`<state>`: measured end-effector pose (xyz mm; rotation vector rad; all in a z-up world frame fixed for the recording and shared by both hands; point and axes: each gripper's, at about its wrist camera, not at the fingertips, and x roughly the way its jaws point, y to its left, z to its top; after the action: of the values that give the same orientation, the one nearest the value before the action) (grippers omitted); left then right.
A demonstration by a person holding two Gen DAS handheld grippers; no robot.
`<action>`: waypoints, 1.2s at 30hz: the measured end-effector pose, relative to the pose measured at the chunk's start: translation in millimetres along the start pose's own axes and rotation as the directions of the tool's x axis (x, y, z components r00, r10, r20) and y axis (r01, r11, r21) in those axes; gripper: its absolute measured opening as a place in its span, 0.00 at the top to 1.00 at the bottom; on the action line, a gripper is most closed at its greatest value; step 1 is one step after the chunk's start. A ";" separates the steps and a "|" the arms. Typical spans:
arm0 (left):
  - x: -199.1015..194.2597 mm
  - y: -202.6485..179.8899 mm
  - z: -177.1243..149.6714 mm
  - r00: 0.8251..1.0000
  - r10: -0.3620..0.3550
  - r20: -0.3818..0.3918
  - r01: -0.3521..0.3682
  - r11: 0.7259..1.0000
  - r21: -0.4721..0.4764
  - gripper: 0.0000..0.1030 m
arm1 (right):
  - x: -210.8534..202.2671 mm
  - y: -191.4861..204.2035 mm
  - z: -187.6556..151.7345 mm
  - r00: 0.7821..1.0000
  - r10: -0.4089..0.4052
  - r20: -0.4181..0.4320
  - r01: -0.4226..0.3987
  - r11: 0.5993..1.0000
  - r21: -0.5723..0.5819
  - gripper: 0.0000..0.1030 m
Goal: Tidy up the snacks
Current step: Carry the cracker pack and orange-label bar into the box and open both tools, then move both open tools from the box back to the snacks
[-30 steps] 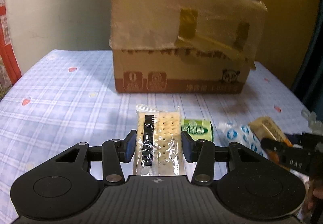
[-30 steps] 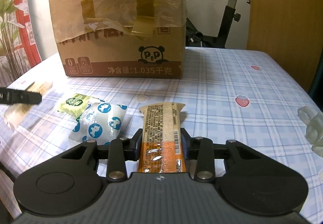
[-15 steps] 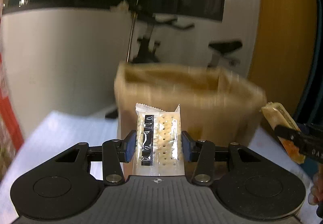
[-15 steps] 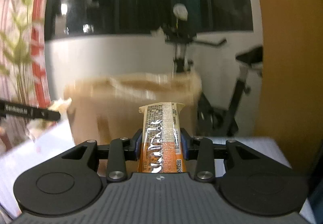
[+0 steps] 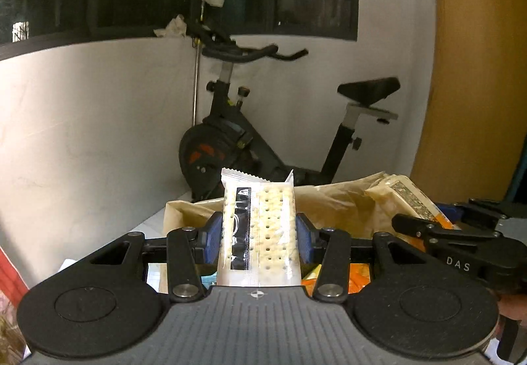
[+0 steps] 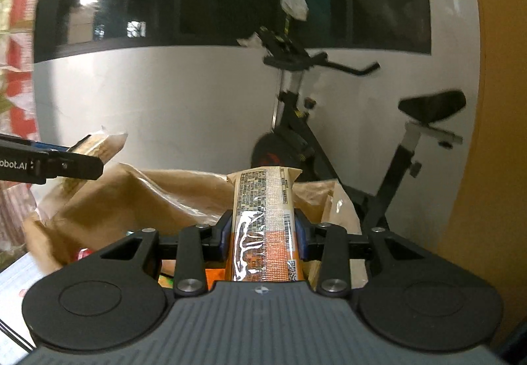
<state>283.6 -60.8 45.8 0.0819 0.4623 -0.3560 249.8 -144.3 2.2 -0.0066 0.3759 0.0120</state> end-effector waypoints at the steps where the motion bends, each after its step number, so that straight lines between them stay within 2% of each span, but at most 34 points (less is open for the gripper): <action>1: -0.2 2.3 -1.9 1.000 0.007 -0.007 -0.007 1.000 -0.006 0.53 | 5.3 -1.2 -1.8 1.000 -0.011 -0.017 0.011 1.000 0.005 0.63; 5: 11.5 8.0 -7.5 0.999 0.015 -0.037 -0.016 0.999 -0.031 0.52 | 13.3 -3.1 -13.3 0.996 -0.040 -0.074 0.039 0.999 -0.014 0.62; 6: 11.5 9.2 -9.9 0.999 0.009 -0.039 -0.011 0.999 -0.034 0.50 | 13.7 -4.7 -15.1 0.995 -0.047 -0.084 0.046 0.999 -0.008 0.60; 9: 14.0 15.1 -12.6 0.999 0.018 -0.048 -0.020 0.999 -0.046 0.36 | 6.8 -9.1 -16.6 0.996 -0.056 -0.064 0.057 0.998 0.012 0.52; 12: 7.5 23.3 -14.4 0.998 0.023 -0.052 -0.027 0.996 -0.085 0.33 | -2.3 -10.3 -14.6 0.998 -0.038 -0.050 0.039 0.999 0.014 0.52; 14: -0.6 26.8 -16.2 0.999 0.016 -0.052 -0.021 0.995 -0.101 0.33 | -10.4 -10.4 -14.0 0.999 -0.021 -0.038 0.022 1.000 0.011 0.50; 19: -21.9 25.6 -19.1 1.000 0.018 -0.025 -0.019 0.998 -0.068 0.30 | -36.6 -5.3 -13.3 0.999 0.047 -0.008 -0.047 0.999 -0.006 0.33; 26: -57.6 26.3 -36.2 1.000 0.000 0.002 0.000 0.995 -0.099 0.30 | -73.0 0.6 -24.0 0.996 0.088 0.025 -0.087 0.996 -0.007 0.29; 36: -93.0 15.9 -76.6 1.000 -0.001 0.026 0.002 0.999 -0.036 0.30 | -103.2 5.3 -63.9 0.993 0.118 -0.003 -0.118 0.993 -0.012 0.27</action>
<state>179.2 -4.4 19.2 0.0416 0.4427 -0.3500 130.3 -140.7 -19.4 0.0030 0.3786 0.1309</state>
